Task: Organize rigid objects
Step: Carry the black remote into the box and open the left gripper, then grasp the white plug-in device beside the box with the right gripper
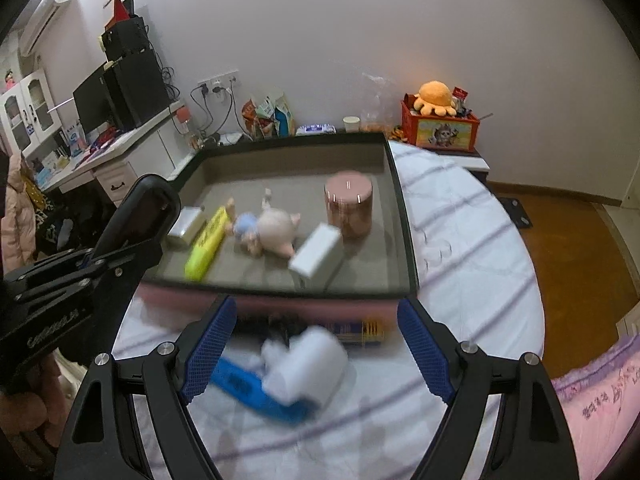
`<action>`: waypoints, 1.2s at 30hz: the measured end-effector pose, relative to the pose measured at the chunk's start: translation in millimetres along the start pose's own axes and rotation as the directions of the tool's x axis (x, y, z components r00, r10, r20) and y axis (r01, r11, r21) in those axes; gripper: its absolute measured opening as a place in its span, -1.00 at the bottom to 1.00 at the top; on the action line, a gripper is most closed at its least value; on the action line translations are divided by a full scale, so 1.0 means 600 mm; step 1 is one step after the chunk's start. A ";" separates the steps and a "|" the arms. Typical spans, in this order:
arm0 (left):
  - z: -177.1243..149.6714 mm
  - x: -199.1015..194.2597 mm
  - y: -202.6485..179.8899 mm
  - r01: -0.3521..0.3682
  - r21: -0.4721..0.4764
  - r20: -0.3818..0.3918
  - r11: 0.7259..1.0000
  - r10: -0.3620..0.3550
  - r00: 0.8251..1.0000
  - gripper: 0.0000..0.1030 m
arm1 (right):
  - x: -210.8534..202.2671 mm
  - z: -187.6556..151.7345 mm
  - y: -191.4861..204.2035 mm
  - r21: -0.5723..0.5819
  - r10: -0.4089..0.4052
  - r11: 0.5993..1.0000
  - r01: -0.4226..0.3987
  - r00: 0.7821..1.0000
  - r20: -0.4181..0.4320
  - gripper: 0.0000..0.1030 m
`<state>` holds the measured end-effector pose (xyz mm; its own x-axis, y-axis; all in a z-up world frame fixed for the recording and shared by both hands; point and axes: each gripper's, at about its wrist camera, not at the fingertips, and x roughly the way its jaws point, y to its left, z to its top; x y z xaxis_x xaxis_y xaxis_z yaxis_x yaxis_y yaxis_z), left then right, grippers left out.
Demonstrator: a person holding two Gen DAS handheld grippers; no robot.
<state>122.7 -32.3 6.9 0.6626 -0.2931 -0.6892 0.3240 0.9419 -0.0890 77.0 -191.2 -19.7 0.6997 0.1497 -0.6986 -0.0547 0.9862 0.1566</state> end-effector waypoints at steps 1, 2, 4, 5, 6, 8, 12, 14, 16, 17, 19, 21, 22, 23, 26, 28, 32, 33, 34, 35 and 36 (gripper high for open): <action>0.011 0.008 0.004 -0.009 0.000 0.002 1.000 0.009 1.000 -0.67 | 0.003 0.009 -0.002 0.001 0.002 1.000 -0.002 1.000 0.004 0.63; 0.022 0.019 0.007 -0.015 -0.001 -0.001 1.000 0.015 1.000 -0.67 | 0.008 0.022 -0.004 0.003 0.005 1.000 -0.005 1.000 0.009 0.63; 0.047 0.052 0.014 -0.028 -0.006 -0.019 1.000 0.028 0.999 -0.67 | 0.019 0.043 -0.009 0.006 0.008 1.000 -0.009 1.000 0.014 0.63; 0.057 0.068 0.016 -0.035 -0.008 -0.028 0.999 0.034 0.999 -0.67 | 0.024 0.051 -0.012 0.007 0.011 1.000 -0.011 1.000 0.014 0.63; 0.063 0.081 0.017 -0.038 -0.010 -0.036 0.999 0.038 0.999 -0.67 | 0.031 0.061 -0.015 0.008 0.014 1.000 -0.014 1.000 0.015 0.63; 0.078 0.114 0.021 -0.042 -0.019 -0.061 0.999 0.040 0.997 -0.67 | 0.045 0.076 -0.019 0.005 0.018 1.000 -0.018 1.000 0.012 0.63; 0.101 0.172 0.027 -0.066 -0.029 -0.117 0.997 0.062 0.991 -0.67 | 0.079 0.098 -0.028 0.009 0.027 1.000 -0.027 1.000 -0.005 0.63; 0.106 0.193 0.030 -0.083 -0.032 -0.143 0.996 0.078 0.987 -0.67 | 0.092 0.102 -0.034 0.014 0.031 0.999 -0.031 0.999 -0.015 0.63; 0.108 0.216 0.037 -0.100 -0.036 -0.183 0.994 0.092 0.979 -0.62 | 0.102 0.104 -0.043 0.022 0.035 0.999 -0.034 0.999 -0.024 0.63; 0.107 0.224 0.039 -0.109 -0.038 -0.200 0.993 0.100 0.975 -0.61 | 0.106 0.104 -0.045 0.025 0.036 0.999 -0.036 0.999 -0.028 0.63; 0.106 0.237 0.044 -0.128 -0.042 -0.228 0.991 0.115 0.967 -0.50 | 0.112 0.104 -0.048 0.028 0.038 0.999 -0.037 0.999 -0.035 0.63; 0.105 0.242 0.047 -0.149 -0.044 -0.249 0.988 0.134 0.959 -0.10 | 0.115 0.103 -0.050 0.031 0.040 0.999 -0.039 0.998 -0.040 0.63; 0.106 0.235 0.049 -0.155 -0.056 -0.231 0.986 0.138 0.963 0.29 | 0.115 0.102 -0.051 0.033 0.041 0.999 -0.040 0.998 -0.042 0.63; 0.107 0.226 0.049 -0.164 -0.063 -0.211 0.985 0.147 0.966 0.50 | 0.114 0.100 -0.052 0.034 0.040 0.999 -0.039 0.998 -0.043 0.63; 0.109 0.197 0.051 -0.170 -0.082 -0.153 0.982 0.156 0.976 0.95 | 0.106 0.096 -0.049 0.033 0.037 0.999 -0.036 0.998 -0.042 0.63; 0.108 0.186 0.052 -0.162 -0.089 -0.148 0.983 0.148 0.978 0.95 | 0.099 0.094 -0.048 0.031 0.035 0.999 -0.034 0.999 -0.038 0.63; 0.099 0.153 0.049 -0.151 -0.099 -0.117 0.984 0.139 0.983 0.95 | 0.074 0.085 -0.041 0.026 0.030 0.999 -0.030 0.999 -0.020 0.63; 0.097 0.143 0.048 -0.148 -0.098 -0.105 0.984 0.137 0.985 0.95 | 0.067 0.082 -0.039 0.023 0.030 0.999 -0.030 0.999 -0.014 0.63; 0.091 0.128 0.045 -0.145 -0.097 -0.091 0.985 0.137 0.986 0.96 | 0.059 0.078 -0.034 0.018 0.030 0.999 -0.030 0.999 -0.009 0.63; 0.088 0.120 0.043 -0.146 -0.097 -0.084 0.984 0.138 0.987 0.96 | 0.049 0.072 -0.030 0.013 0.031 0.999 -0.031 1.000 -0.003 0.63; 0.083 0.110 0.042 -0.150 -0.097 -0.076 0.984 0.143 0.987 0.97 | 0.044 0.069 -0.029 0.010 0.030 0.999 -0.030 1.000 0.001 0.63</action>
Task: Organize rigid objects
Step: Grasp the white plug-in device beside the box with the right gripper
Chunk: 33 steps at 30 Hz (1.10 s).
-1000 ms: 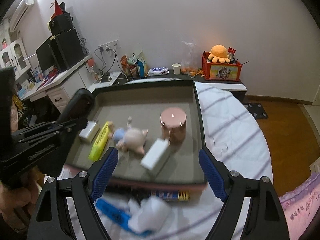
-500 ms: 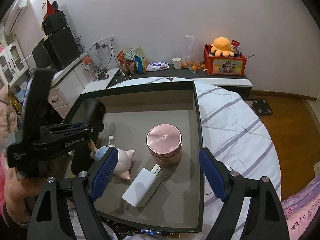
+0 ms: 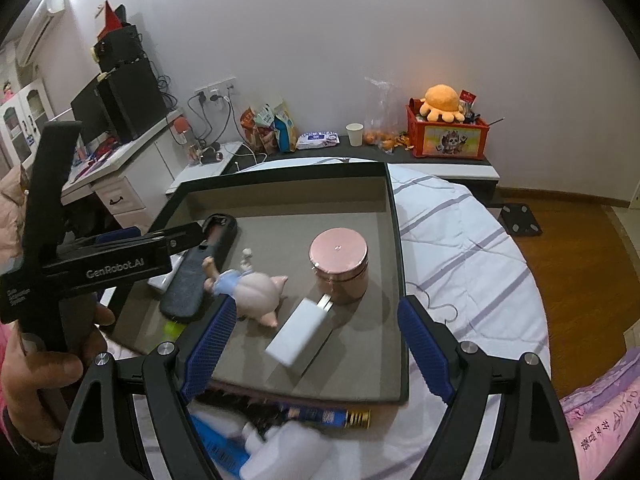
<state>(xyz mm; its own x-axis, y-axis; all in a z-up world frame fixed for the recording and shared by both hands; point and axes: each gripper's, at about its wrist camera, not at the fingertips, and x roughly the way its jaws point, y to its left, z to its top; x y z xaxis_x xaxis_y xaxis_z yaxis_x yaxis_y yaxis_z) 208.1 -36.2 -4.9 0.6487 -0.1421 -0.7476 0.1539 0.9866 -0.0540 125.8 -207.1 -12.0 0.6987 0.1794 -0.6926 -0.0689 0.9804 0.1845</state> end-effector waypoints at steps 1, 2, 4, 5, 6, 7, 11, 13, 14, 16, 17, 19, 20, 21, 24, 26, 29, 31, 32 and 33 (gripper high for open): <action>-0.010 -0.015 0.000 -0.004 0.001 0.013 1.000 0.004 1.000 0.97 | -0.006 -0.005 0.003 -0.002 0.000 1.000 0.000 1.000 0.004 0.63; -0.018 -0.026 0.000 -0.004 0.001 0.023 1.000 0.004 1.000 0.97 | -0.013 -0.009 0.006 -0.003 0.001 1.000 0.000 1.000 0.008 0.63; -0.038 -0.048 0.001 -0.008 -0.001 0.041 1.000 0.009 0.999 0.98 | -0.026 -0.022 0.012 -0.006 -0.001 1.000 0.001 1.000 0.014 0.63; -0.050 -0.061 0.002 -0.012 -0.002 0.049 1.000 0.012 0.999 0.98 | -0.034 -0.031 0.015 -0.007 -0.004 1.000 0.004 1.000 0.018 0.63; -0.062 -0.072 0.003 -0.015 -0.004 0.056 1.000 0.016 0.998 0.98 | -0.040 -0.038 0.017 -0.006 -0.005 1.000 0.005 1.000 0.020 0.63; -0.073 -0.083 0.005 -0.017 -0.007 0.061 1.000 0.017 0.998 0.98 | -0.044 -0.044 0.017 -0.005 -0.006 1.000 0.006 1.000 0.021 0.63; -0.138 -0.127 0.009 -0.008 -0.004 0.086 1.000 0.008 0.996 0.99 | -0.066 -0.083 0.019 0.002 -0.016 1.000 0.016 1.000 0.027 0.63; -0.170 -0.140 0.010 0.000 0.002 0.089 1.000 0.000 0.996 0.99 | -0.070 -0.108 0.019 0.000 -0.027 1.000 0.027 1.000 0.016 0.63; -0.185 -0.144 0.011 0.005 0.005 0.085 1.000 -0.005 0.996 0.99 | -0.070 -0.120 0.019 0.000 -0.034 0.999 0.034 0.999 0.006 0.63; -0.208 -0.147 0.011 0.014 0.009 0.072 1.000 -0.014 0.997 0.99 | -0.068 -0.144 0.019 0.002 -0.038 0.999 0.038 0.999 -0.016 0.63; -0.221 -0.147 0.012 0.020 0.010 0.062 1.000 -0.020 0.998 0.99 | -0.067 -0.154 0.020 0.001 -0.040 0.999 0.040 0.999 -0.025 0.63; -0.235 -0.147 0.011 0.024 0.012 0.053 1.000 -0.025 0.998 0.99 | -0.063 -0.167 0.025 -0.002 -0.045 0.999 0.045 0.998 -0.036 0.63; -0.241 -0.146 0.010 0.024 0.018 0.050 1.000 -0.024 0.998 0.99 | -0.062 -0.170 0.026 -0.002 -0.045 0.999 0.045 0.998 -0.038 0.63; -0.248 -0.148 0.007 0.020 0.020 0.051 1.000 -0.021 0.998 0.99 | -0.059 -0.170 0.027 0.001 -0.045 0.999 0.045 0.998 -0.040 0.63; -0.255 -0.146 0.008 0.025 0.019 0.048 0.999 -0.026 0.998 0.99 | -0.051 -0.168 0.029 0.000 -0.046 0.999 0.046 0.998 -0.046 0.63; -0.256 -0.144 0.011 0.028 0.015 0.049 0.999 -0.029 0.998 0.99 | -0.045 -0.170 0.031 -0.009 -0.048 0.999 0.047 0.997 -0.053 0.63; -0.257 -0.138 0.014 0.036 0.008 0.046 0.999 -0.036 0.998 0.99 | -0.030 -0.169 0.028 -0.014 -0.055 0.998 0.054 0.996 -0.064 0.63; -0.258 -0.134 0.014 0.036 0.008 0.039 0.999 -0.037 0.999 0.99 | -0.013 -0.168 0.023 -0.013 -0.053 0.999 0.052 0.995 -0.084 0.63; -0.258 -0.131 0.013 0.036 0.009 0.036 0.999 -0.036 0.999 0.99 | -0.005 -0.168 0.022 -0.012 -0.052 0.999 0.051 0.994 -0.092 0.63; -0.259 -0.130 0.013 0.035 0.009 0.034 0.999 -0.035 0.999 0.99 | 0.002 -0.167 0.020 -0.011 -0.052 0.999 0.051 0.994 -0.097 0.63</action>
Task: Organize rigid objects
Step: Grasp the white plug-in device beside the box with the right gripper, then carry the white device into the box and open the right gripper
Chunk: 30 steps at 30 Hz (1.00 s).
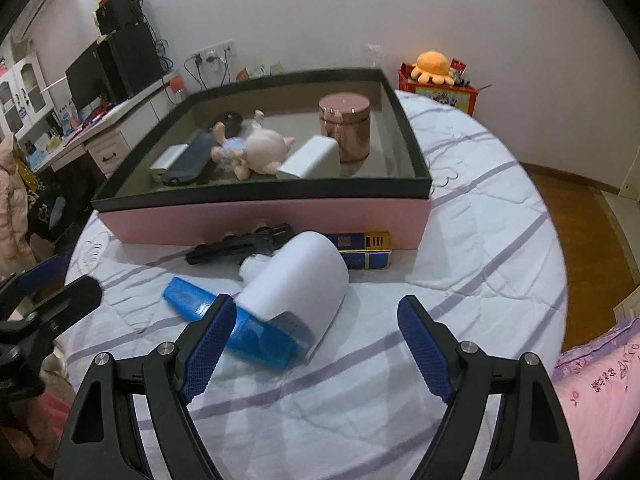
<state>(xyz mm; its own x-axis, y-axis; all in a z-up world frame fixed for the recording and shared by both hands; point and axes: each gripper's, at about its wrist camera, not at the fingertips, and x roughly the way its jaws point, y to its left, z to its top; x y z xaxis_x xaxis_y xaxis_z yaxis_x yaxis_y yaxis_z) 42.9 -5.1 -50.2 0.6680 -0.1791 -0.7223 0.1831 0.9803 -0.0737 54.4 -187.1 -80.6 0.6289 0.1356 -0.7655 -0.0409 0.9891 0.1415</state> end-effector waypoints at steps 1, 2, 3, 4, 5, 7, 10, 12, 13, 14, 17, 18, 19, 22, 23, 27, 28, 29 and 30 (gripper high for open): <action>-0.001 0.002 0.000 0.000 -0.001 -0.003 1.000 0.000 1.000 0.99 | 0.007 0.002 -0.001 -0.001 0.002 1.000 -0.002 1.000 -0.001 0.63; -0.002 0.004 0.000 0.001 -0.002 -0.005 1.000 -0.001 1.000 0.99 | 0.011 0.003 -0.002 -0.003 0.005 1.000 -0.005 1.000 -0.004 0.63; -0.002 0.006 0.000 0.002 -0.004 -0.009 1.000 -0.002 1.000 0.99 | 0.017 0.003 -0.002 -0.004 0.008 1.000 -0.008 1.000 -0.009 0.63; -0.003 0.008 0.000 0.002 -0.004 -0.011 1.000 -0.002 1.000 0.99 | 0.022 0.004 -0.001 -0.003 0.016 1.000 -0.016 1.000 -0.014 0.63; -0.003 0.010 -0.001 0.003 -0.002 -0.013 1.000 -0.003 1.000 0.99 | 0.027 0.003 0.000 -0.002 0.014 1.000 -0.014 1.000 -0.016 0.63; -0.003 0.013 -0.003 0.004 0.000 -0.017 1.000 -0.004 1.000 0.99 | 0.035 0.004 0.004 -0.006 0.008 1.000 -0.008 1.000 -0.005 0.63; -0.005 0.017 -0.005 0.005 0.005 -0.023 1.000 -0.005 1.000 0.99 | 0.039 0.003 0.008 -0.012 0.026 1.000 -0.026 1.000 0.014 0.21; -0.006 0.018 -0.005 0.005 0.003 -0.023 1.000 -0.005 1.000 0.99 | 0.038 0.003 0.010 -0.021 0.026 0.999 -0.026 1.000 0.016 0.20; -0.006 0.018 -0.003 0.006 0.001 -0.025 1.000 -0.006 1.000 0.99 | 0.037 0.002 0.011 -0.026 0.023 0.999 -0.023 1.000 0.017 0.20; -0.006 0.018 -0.003 0.006 0.000 -0.024 1.000 -0.006 1.000 0.99 | 0.035 0.001 0.011 -0.024 0.028 0.999 -0.028 0.999 0.018 0.20; -0.005 0.018 -0.003 0.005 0.003 -0.024 1.000 -0.005 1.000 0.99 | 0.024 -0.003 0.002 -0.004 0.038 0.999 -0.038 0.999 0.025 0.20; -0.004 0.018 -0.004 0.006 0.003 -0.023 1.000 -0.005 1.000 0.99 | 0.021 -0.004 0.002 -0.001 0.039 0.999 -0.039 0.999 0.027 0.20; -0.003 0.018 -0.004 0.007 0.004 -0.021 1.000 -0.007 1.000 0.99 | 0.016 -0.006 0.000 0.003 0.040 0.999 -0.040 0.999 0.031 0.20; 0.000 0.017 -0.011 0.008 0.011 -0.012 1.000 -0.008 1.000 0.99 | -0.001 -0.008 -0.007 0.008 0.036 0.999 -0.036 0.999 0.041 0.20; 0.002 0.016 -0.013 0.010 0.014 -0.010 1.000 -0.010 1.000 0.99 | -0.008 -0.007 -0.009 0.010 0.037 0.999 -0.038 0.998 0.045 0.20; 0.016 0.005 -0.017 0.009 0.021 0.015 1.000 -0.009 1.000 0.99 | -0.038 0.001 -0.012 0.009 0.035 0.999 -0.036 0.997 0.072 0.20; 0.022 0.001 -0.016 0.007 0.020 0.023 1.000 -0.007 1.000 0.99 | -0.047 0.004 -0.011 0.008 0.039 0.999 -0.040 0.996 0.082 0.20; 0.030 -0.002 -0.015 0.005 0.017 0.030 1.000 -0.006 1.000 0.99 | -0.053 0.009 -0.009 0.005 0.041 0.999 -0.042 0.995 0.091 0.20; 0.037 -0.003 -0.014 0.003 0.015 0.036 1.000 -0.003 0.999 0.99 | -0.060 0.016 -0.006 0.000 0.045 0.999 -0.045 0.994 0.102 0.20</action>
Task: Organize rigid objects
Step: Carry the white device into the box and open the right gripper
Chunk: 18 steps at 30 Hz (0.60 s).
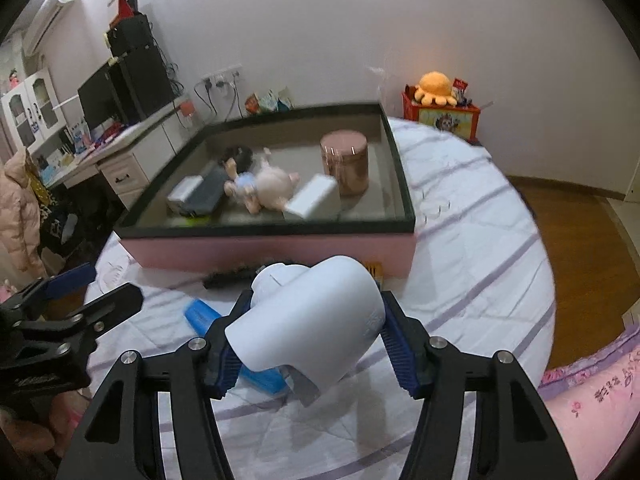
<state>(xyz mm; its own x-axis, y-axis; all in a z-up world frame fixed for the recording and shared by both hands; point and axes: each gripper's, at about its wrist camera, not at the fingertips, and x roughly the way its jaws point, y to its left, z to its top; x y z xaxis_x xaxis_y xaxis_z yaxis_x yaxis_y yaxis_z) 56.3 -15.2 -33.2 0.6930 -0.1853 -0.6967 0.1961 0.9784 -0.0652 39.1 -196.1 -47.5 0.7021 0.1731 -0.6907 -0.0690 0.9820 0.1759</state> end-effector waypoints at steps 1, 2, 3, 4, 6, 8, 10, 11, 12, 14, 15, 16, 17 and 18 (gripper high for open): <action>0.012 -0.002 0.003 -0.005 -0.001 0.012 1.000 0.005 1.000 0.99 | -0.004 0.007 0.003 -0.004 0.004 1.000 -0.004 1.000 0.006 0.20; 0.021 -0.003 0.005 -0.011 -0.002 0.020 1.000 0.011 1.000 0.99 | -0.006 0.015 0.007 -0.009 0.009 1.000 -0.009 1.000 0.010 0.20; 0.034 -0.003 0.007 -0.017 -0.001 0.030 1.000 0.017 0.999 0.99 | -0.007 0.025 0.011 -0.017 0.014 1.000 -0.014 1.000 0.013 0.20; 0.043 -0.001 0.010 -0.021 0.000 0.035 1.000 0.021 0.999 0.99 | -0.005 0.037 0.016 -0.028 0.017 0.999 -0.016 1.000 0.016 0.20; 0.070 0.008 0.015 -0.031 -0.001 0.040 1.000 0.031 0.999 0.99 | 0.003 0.061 0.025 -0.044 0.018 0.999 -0.017 1.000 0.017 0.20; 0.093 0.017 0.020 -0.032 -0.005 0.044 0.999 0.033 0.998 0.99 | 0.016 0.087 0.032 -0.056 0.025 0.998 -0.024 1.000 0.015 0.20; 0.120 0.033 0.028 -0.043 -0.012 0.048 0.999 0.044 0.998 0.99 | 0.035 0.121 0.040 -0.071 0.030 0.997 -0.029 1.000 0.011 0.20; 0.133 0.041 0.033 -0.047 -0.018 0.046 0.999 0.047 0.998 0.99 | 0.045 0.134 0.042 -0.076 0.029 0.997 -0.029 1.000 0.008 0.20; 0.142 0.046 0.036 -0.049 -0.022 0.046 0.999 0.050 0.998 0.99 | 0.059 0.152 0.044 -0.080 0.029 0.996 -0.029 1.000 0.004 0.20; 0.166 0.069 0.046 -0.056 -0.030 0.039 0.998 0.058 0.998 0.99 | 0.091 0.189 0.047 -0.088 0.028 0.996 -0.029 1.000 -0.010 0.20; 0.172 0.076 0.048 -0.056 -0.032 0.036 0.998 0.058 0.998 0.99 | 0.103 0.201 0.048 -0.090 0.026 0.996 -0.028 1.000 -0.017 0.20; 0.180 0.086 0.052 -0.056 -0.036 0.033 0.998 0.057 0.998 0.99 | 0.122 0.217 0.048 -0.094 0.025 0.995 -0.028 0.999 -0.030 0.20; 0.187 0.097 0.056 -0.055 -0.040 0.029 0.998 0.056 0.998 0.99 | 0.136 0.227 0.048 -0.094 0.025 0.995 -0.028 0.999 -0.039 0.20; 0.191 0.107 0.059 -0.052 -0.043 0.022 0.998 0.053 0.998 0.99 | 0.155 0.241 0.048 -0.093 0.022 0.995 -0.026 0.998 -0.051 0.20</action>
<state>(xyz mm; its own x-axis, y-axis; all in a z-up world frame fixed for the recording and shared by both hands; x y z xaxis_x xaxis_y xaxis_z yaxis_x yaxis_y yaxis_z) 187.3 -3.2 1.9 0.7173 -0.1351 -0.6836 0.1296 0.9898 -0.0596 204.8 -162.6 -5.2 0.6635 0.1980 -0.7215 -0.1532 0.9799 0.1280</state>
